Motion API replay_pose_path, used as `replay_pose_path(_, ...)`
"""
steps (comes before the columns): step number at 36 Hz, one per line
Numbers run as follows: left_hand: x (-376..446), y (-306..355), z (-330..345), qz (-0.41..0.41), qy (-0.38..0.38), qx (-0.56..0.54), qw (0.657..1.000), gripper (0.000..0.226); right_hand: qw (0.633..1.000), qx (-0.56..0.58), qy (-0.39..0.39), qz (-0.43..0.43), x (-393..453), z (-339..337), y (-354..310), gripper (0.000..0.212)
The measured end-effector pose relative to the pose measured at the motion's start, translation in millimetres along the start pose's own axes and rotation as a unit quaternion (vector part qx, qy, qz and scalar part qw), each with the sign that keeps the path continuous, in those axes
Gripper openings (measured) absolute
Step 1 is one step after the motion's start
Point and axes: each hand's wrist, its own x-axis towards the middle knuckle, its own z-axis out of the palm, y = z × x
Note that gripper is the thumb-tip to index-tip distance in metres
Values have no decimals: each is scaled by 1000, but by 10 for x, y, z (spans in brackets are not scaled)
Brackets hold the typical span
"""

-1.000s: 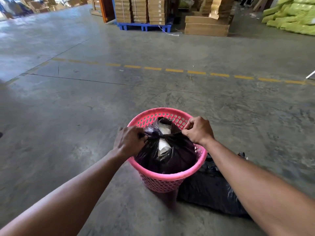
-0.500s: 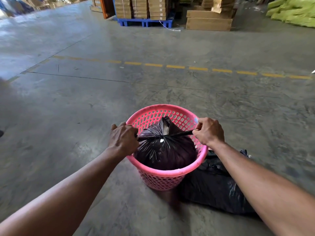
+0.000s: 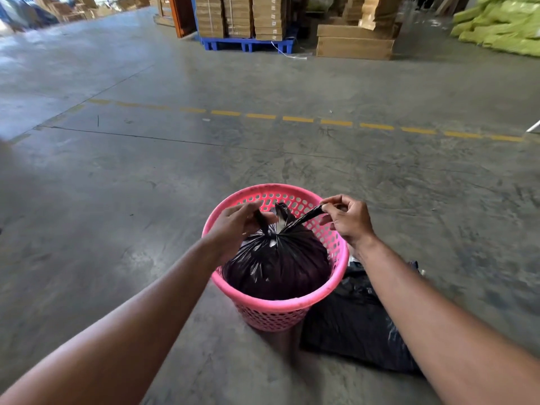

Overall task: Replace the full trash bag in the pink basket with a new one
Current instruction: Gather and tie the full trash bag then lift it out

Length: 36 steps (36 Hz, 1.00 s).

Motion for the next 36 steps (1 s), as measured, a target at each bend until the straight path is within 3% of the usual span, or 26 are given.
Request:
replay_pose_path(4, 138, -21, 152, 12, 12, -85, 996, 23, 999, 39, -21, -18, -52, 70, -88, 11)
replay_pose_path(6, 199, -10, 185, 16, 7, -75, 997, 27, 998, 17, -25, -49, -64, 91, -121, 7)
replay_pose_path(10, 253, 54, 267, 43, -40, 94, 994, 35, 984, -85, -43, -151, -71, 201, -243, 4)
replay_pose_path(13, 245, 93, 374, 63, -109, 207, 970, 12, 969, -138, -72, -194, -71, 347, -381, 5)
replay_pose_path(15, 292, 76, 401, 61, -114, 209, 969, 6, 959, -169, -89, -209, -64, 438, -439, 6)
replay_pose_path(21, 342, -6, 284, 26, -77, 83, 993, 29, 991, -79, -51, -94, 47, 465, -293, 16)
replay_pose_path(25, 355, -54, 250, 19, -76, 45, 996, 26, 990, 25, -140, 5, 5, 498, -156, 22)
replay_pose_path(29, 335, -34, 222, 15, -100, 50, 994, 38, 971, 121, -193, 64, -19, 497, -135, 21)
replay_pose_path(32, 326, -18, 199, 12, -120, 93, 988, 33, 972, 103, -202, 65, -38, 474, -135, 16)
replay_pose_path(36, 307, 18, 109, -37, -138, 115, 983, 32, 990, -40, -136, -22, 37, 436, -137, 12)
